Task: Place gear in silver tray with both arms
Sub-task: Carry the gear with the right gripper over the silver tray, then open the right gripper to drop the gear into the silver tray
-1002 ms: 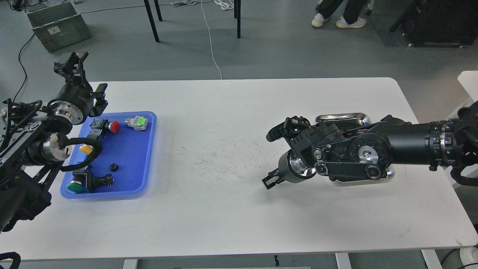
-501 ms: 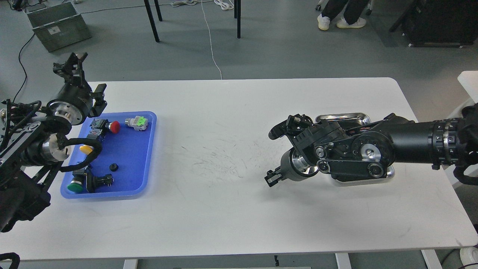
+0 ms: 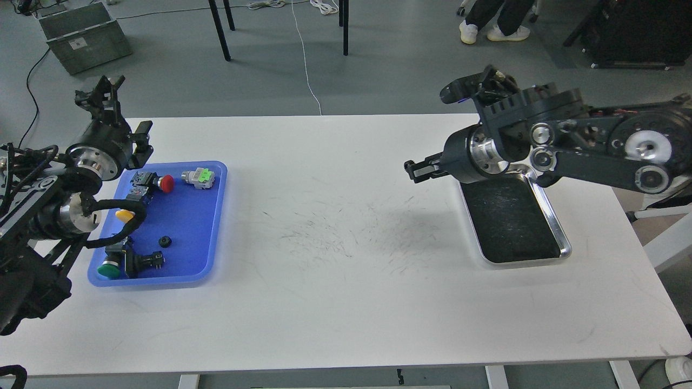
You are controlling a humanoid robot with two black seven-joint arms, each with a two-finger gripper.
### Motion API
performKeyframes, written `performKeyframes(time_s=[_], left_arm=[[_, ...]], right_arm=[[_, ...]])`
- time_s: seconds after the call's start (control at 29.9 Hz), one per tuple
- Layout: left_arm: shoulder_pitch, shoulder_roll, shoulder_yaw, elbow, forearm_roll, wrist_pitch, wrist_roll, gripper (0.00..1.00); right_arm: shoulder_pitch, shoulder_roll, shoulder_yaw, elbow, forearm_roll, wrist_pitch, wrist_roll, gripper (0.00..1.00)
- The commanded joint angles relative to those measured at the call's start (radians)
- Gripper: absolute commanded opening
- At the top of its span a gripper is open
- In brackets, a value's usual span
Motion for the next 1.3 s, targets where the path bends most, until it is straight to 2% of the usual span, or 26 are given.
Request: performKeyframes(time_s=[0.0,0.1,0.23,0.37,0.53,0.8,0.97,1.07,1.1,1.14,1.17,1.24,1.27], left_arm=[[0.000,-0.007,0.000,0.000,0.000,0.000,0.000,0.98],[-0.002,-0.013,0.000,0.000,0.011,0.001,0.000,0.98],[-0.002,-0.027,0.000,0.000,0.028,0.008,0.000,0.98],[-0.002,-0.030,0.006,-0.001,0.029,0.015,0.000,0.98],[-0.003,-0.030,0.012,-0.001,0.028,0.017,0.000,0.98],[-0.003,-0.030,0.012,-0.001,0.028,0.017,0.000,0.98],[-0.003,-0.028,0.012,-0.001,0.028,0.017,0.000,0.98],[-0.003,-0.028,0.014,-0.001,0.028,0.017,0.000,0.98],[-0.003,-0.030,0.014,-0.001,0.029,0.017,0.000,0.98],[-0.002,-0.030,0.014,-0.001,0.028,0.017,0.000,0.98],[-0.002,-0.028,0.014,-0.001,0.028,0.017,0.000,0.98],[-0.002,-0.028,0.014,-0.001,0.028,0.017,0.000,0.98],[-0.002,-0.028,0.014,-0.001,0.029,0.017,0.000,0.98]], right_arm=[[-0.036,-0.111,-0.017,-0.012,-0.060,0.015,0.034,0.02],[-0.127,-0.159,-0.018,-0.092,-0.218,0.009,0.069,0.02],[-0.235,-0.148,-0.011,-0.231,-0.298,-0.034,0.109,0.02],[-0.320,-0.059,-0.014,-0.360,-0.305,-0.109,0.111,0.02],[-0.365,0.068,-0.018,-0.485,-0.306,-0.138,0.109,0.02],[-0.371,0.159,-0.059,-0.560,-0.308,-0.140,0.109,0.03],[-0.371,0.154,-0.080,-0.563,-0.306,-0.140,0.112,0.04],[-0.366,0.153,-0.080,-0.552,-0.306,-0.140,0.115,0.08],[-0.362,0.150,-0.079,-0.549,-0.306,-0.140,0.115,0.13],[-0.360,0.147,-0.077,-0.548,-0.305,-0.141,0.115,0.22],[-0.357,0.139,-0.071,-0.548,-0.305,-0.144,0.115,0.38],[-0.355,0.110,-0.053,-0.548,-0.300,-0.163,0.115,0.87],[-0.354,0.096,-0.036,-0.543,-0.294,-0.169,0.115,0.95]])
